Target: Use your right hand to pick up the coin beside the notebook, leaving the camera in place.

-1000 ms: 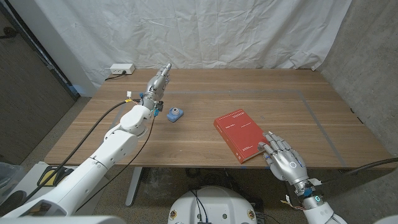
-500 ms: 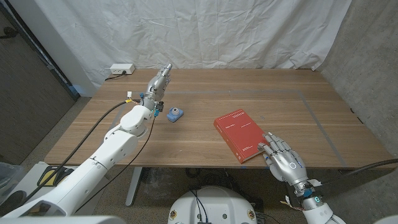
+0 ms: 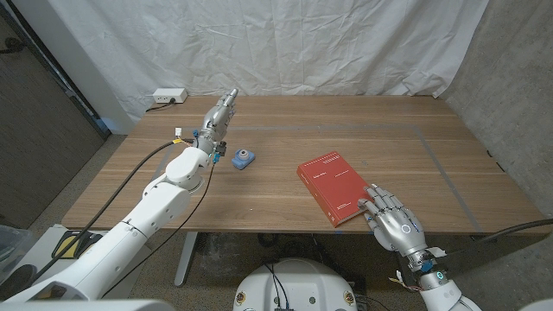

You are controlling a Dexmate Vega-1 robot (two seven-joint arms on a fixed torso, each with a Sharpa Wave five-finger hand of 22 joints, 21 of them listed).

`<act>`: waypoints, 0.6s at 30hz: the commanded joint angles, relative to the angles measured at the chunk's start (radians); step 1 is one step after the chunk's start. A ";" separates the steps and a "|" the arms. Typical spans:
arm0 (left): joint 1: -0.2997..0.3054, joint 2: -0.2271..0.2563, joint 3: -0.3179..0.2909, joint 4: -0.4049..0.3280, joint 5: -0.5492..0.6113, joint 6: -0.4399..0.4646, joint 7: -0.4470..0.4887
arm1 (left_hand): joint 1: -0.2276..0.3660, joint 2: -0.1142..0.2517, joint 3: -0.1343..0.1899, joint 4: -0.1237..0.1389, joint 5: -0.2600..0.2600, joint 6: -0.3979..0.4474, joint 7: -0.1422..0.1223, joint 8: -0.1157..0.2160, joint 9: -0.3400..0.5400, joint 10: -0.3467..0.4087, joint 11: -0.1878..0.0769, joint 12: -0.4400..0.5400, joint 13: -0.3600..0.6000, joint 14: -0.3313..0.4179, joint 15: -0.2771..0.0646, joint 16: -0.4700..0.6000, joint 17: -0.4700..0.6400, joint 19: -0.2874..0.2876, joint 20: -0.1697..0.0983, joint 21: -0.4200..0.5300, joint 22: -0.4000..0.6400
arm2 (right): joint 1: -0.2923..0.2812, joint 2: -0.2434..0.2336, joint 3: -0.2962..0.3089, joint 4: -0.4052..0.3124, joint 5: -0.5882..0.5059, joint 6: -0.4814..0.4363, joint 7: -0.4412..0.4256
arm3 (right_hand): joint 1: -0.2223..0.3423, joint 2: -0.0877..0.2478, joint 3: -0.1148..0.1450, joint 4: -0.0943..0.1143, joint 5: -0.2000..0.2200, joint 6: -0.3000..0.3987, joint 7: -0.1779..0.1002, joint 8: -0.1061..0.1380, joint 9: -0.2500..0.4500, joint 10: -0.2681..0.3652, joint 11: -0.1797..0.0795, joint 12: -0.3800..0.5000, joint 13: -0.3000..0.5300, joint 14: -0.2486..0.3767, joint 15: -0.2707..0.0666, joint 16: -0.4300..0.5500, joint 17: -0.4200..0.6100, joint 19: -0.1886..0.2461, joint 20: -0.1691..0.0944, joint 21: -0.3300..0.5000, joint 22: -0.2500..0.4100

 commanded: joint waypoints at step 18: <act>-0.008 0.006 0.005 0.001 -0.001 0.025 -0.002 | 0.015 0.000 -0.006 -0.004 -0.004 -0.003 0.000 0.004 0.002 -0.005 -0.005 0.001 0.006 -0.008 0.002 0.001 0.001 -0.012 -0.008 0.003 0.003 | -0.017 -0.020 0.018 -0.036 0.008 -0.012 0.023 | -0.026 -0.006 -0.006 0.017 -0.011 0.007 -0.002 0.018 0.012 0.037 -0.009 0.019 0.003 0.032 -0.057 0.009 0.006 0.026 -0.023 0.018 0.005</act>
